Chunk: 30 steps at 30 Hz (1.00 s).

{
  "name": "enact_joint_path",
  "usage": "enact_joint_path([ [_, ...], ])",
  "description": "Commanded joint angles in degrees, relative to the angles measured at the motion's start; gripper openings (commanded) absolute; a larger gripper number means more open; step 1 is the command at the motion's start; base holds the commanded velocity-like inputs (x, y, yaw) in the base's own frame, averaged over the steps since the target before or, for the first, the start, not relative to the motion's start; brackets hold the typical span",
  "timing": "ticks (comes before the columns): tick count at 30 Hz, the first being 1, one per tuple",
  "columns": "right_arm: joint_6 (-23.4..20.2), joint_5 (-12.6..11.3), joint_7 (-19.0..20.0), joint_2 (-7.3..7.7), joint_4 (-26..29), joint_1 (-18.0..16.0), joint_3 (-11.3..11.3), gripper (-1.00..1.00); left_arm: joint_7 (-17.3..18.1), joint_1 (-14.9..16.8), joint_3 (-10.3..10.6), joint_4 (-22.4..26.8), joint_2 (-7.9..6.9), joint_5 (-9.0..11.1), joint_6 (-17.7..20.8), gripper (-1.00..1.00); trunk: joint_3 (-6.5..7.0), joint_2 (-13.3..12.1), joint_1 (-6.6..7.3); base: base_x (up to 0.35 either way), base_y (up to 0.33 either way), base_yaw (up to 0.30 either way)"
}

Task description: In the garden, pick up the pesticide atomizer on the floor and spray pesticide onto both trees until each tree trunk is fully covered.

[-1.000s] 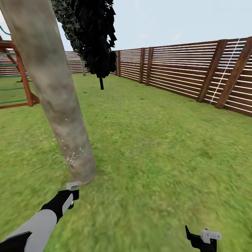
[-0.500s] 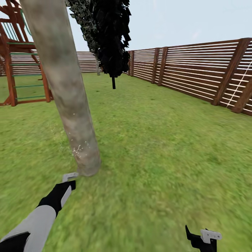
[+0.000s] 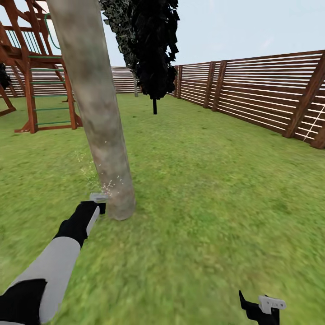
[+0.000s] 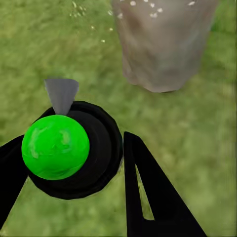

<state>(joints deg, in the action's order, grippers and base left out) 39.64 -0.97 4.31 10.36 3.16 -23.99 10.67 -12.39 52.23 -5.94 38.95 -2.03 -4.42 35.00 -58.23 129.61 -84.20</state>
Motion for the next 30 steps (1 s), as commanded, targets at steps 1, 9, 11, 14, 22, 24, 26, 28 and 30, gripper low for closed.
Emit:
enact_joint_path([
  [1,0.0,0.0,0.0,0.01,0.0,0.0,0.0,1.00,0.0,0.8,0.0,0.0,-0.58,0.2,0.8,-1.00,-0.01,0.0,0.00,0.000,0.000,0.000],
  [9,0.0,0.0,0.0,0.01,0.0,0.0,0.0,1.00,6.7,1.9,0.2,1.7,-5.72,2.5,3.1,-1.00,-0.01,0.0,0.00,0.000,0.000,0.000],
  [11,0.0,0.0,0.0,0.01,0.0,0.0,0.0,1.00,6.8,1.9,0.2,4.5,-3.30,2.5,5.1,-1.00,-0.01,0.0,0.00,0.000,0.000,0.000],
  [14,0.0,0.0,0.0,0.01,0.0,0.0,0.0,1.00,7.0,1.9,0.3,6.1,0.11,2.5,8.1,-1.00,-0.01,0.0,0.00,0.000,0.000,0.000],
  [22,0.0,0.0,0.0,0.01,0.0,0.0,0.0,1.00,15.8,1.0,0.7,5.8,-4.78,1.5,8.7,-1.00,-0.01,0.0,0.00,0.001,0.000,0.000],
  [24,0.0,0.0,0.0,0.01,0.0,0.0,0.0,1.00,15.9,0.9,1.7,5.6,-4.71,1.5,8.7,-1.00,-0.01,0.0,0.00,0.156,0.000,0.000],
  [26,0.0,0.0,0.0,0.01,0.0,0.0,0.0,1.00,16.0,1.1,6.1,5.5,-4.34,1.7,8.9,-1.00,-0.01,0.0,0.00,0.296,0.000,0.000],
  [28,0.0,0.0,0.0,0.01,0.0,0.0,0.1,1.00,16.0,1.5,7.3,5.5,-4.29,2.0,8.9,-1.00,-0.01,0.0,0.00,0.291,0.000,0.000],
  [30,0.0,0.0,0.0,0.01,0.0,0.0,0.0,1.00,16.0,1.5,7.2,5.6,-4.86,2.0,9.0,-1.00,-0.01,0.0,0.00,0.091,0.000,0.000],
])
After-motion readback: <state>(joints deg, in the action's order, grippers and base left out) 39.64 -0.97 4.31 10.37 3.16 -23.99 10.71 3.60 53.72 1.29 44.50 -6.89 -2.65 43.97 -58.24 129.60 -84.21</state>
